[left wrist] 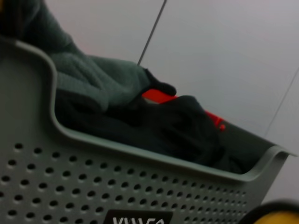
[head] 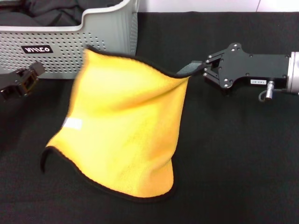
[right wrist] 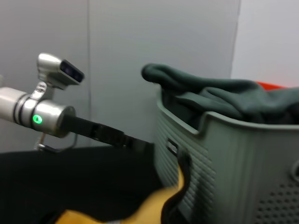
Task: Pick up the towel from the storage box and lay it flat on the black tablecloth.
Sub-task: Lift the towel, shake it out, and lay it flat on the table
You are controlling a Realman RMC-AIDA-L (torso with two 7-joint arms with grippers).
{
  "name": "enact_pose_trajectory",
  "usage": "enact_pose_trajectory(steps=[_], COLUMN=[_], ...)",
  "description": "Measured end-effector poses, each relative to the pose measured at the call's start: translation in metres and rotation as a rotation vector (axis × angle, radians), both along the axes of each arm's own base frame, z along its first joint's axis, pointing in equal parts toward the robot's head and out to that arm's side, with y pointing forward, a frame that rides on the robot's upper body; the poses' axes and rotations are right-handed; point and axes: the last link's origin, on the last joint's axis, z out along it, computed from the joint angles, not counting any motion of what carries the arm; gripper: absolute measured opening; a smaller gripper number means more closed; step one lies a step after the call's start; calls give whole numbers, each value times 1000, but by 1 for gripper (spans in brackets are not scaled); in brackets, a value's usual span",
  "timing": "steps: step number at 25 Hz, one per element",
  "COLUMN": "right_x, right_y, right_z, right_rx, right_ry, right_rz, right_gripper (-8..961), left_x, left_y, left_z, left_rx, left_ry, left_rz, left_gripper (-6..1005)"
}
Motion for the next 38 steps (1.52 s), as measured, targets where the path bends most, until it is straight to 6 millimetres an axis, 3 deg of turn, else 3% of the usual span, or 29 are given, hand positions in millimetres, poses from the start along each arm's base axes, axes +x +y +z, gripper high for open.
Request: enact_pose_trajectory(steps=[8,15,19,22,29,35,38], right_x=[4,-1,-13,-23,-29,-64,-69], right_y=[4,-7,-13,-13,0,8,3], right_z=[2,10,34,63,132,141,139], right_rx=[42,13,47,114,286,195,127], right_ry=[-24,9,35,98,431,427,386], right_rz=[-5,48,100,107,21,211,300], right_gripper=[5,4,4,4,4,4,4], left_x=[13,28,40,46,49,58,68], left_y=[8,1,-2,-3,-4,-4,-6], left_z=[-17,-22,-21,-19,-18,-16,-16], left_rx=[-37,-65,-76,-75,-60,-43,-54], left_ry=[26,-13,-56,-74,-75,-152,-202], left_rz=[-50,-152,-225,-261,-288,-322,-376], left_gripper=[47,47,48,48,64,77,150])
